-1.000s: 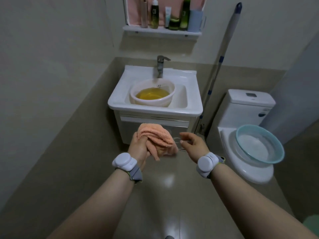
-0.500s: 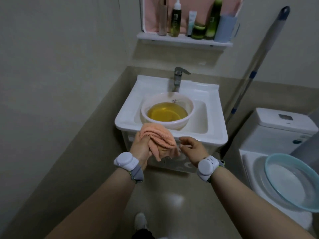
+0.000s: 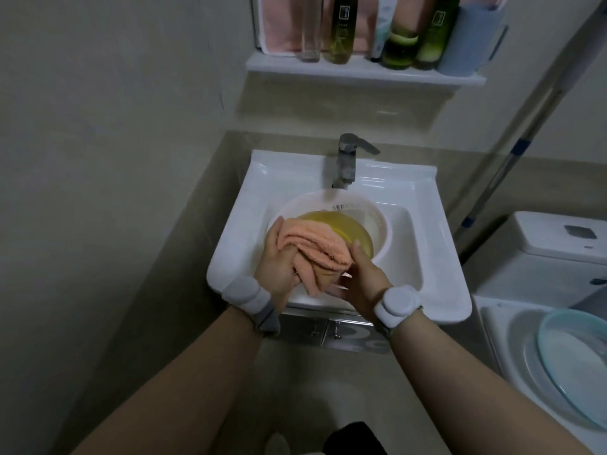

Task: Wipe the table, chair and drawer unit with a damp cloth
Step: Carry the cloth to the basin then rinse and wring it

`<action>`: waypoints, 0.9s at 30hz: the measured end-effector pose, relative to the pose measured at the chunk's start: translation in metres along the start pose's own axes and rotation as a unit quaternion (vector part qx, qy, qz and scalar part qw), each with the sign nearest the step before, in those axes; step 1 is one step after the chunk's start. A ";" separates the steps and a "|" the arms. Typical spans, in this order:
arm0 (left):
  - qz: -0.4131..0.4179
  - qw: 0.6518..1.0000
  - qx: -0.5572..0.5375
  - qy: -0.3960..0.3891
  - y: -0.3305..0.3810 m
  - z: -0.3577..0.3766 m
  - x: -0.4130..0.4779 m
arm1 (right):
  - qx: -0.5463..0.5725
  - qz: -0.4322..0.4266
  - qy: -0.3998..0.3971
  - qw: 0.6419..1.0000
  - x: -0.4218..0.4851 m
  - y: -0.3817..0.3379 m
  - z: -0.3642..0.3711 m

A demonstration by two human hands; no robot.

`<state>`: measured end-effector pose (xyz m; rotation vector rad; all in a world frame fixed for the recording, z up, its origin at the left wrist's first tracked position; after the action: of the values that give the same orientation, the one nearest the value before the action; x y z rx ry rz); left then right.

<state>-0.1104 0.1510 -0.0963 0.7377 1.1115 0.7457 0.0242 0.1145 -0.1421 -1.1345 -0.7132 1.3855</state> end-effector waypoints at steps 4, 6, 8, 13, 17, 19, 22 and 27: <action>-0.005 0.997 0.064 0.035 0.003 0.004 0.034 | -0.048 -0.027 -0.002 0.998 0.040 -0.023 -0.010; -0.009 0.994 0.100 0.046 0.007 0.001 0.047 | -0.079 -0.035 0.027 0.996 0.056 -0.028 -0.021; -0.015 0.989 0.140 0.051 0.014 0.003 0.069 | -0.123 -0.048 0.022 0.991 0.082 -0.036 -0.031; -0.017 0.950 0.283 0.129 0.026 0.006 0.116 | -0.293 -0.090 -0.017 0.952 0.147 -0.057 -0.055; -0.011 0.933 0.331 0.138 0.016 0.015 0.150 | -0.376 -0.088 -0.036 0.922 0.183 -0.046 -0.078; -0.019 0.931 0.350 0.103 0.006 0.023 0.158 | -0.430 -0.073 -0.084 0.896 0.189 -0.035 -0.078; -0.068 0.907 0.407 0.079 -0.018 0.019 0.179 | -0.497 -0.051 -0.140 0.855 0.202 -0.013 -0.080; -0.145 0.894 0.420 0.057 -0.047 -0.005 0.204 | -0.478 -0.054 -0.168 0.861 0.217 0.009 -0.083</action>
<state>-0.0535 0.2944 -0.2384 1.2190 1.6303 0.0113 0.1229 0.3064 -0.2275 -1.5666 -1.8208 1.1301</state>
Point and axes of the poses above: each hand's wrist, its own x-axis towards the middle knuckle, its own z-axis out of the palm, y = z × x, the point moved 10 cm from there along x, towards the middle knuckle, and after that the axes turned 14 degrees about -z, right-handed, at the moved point
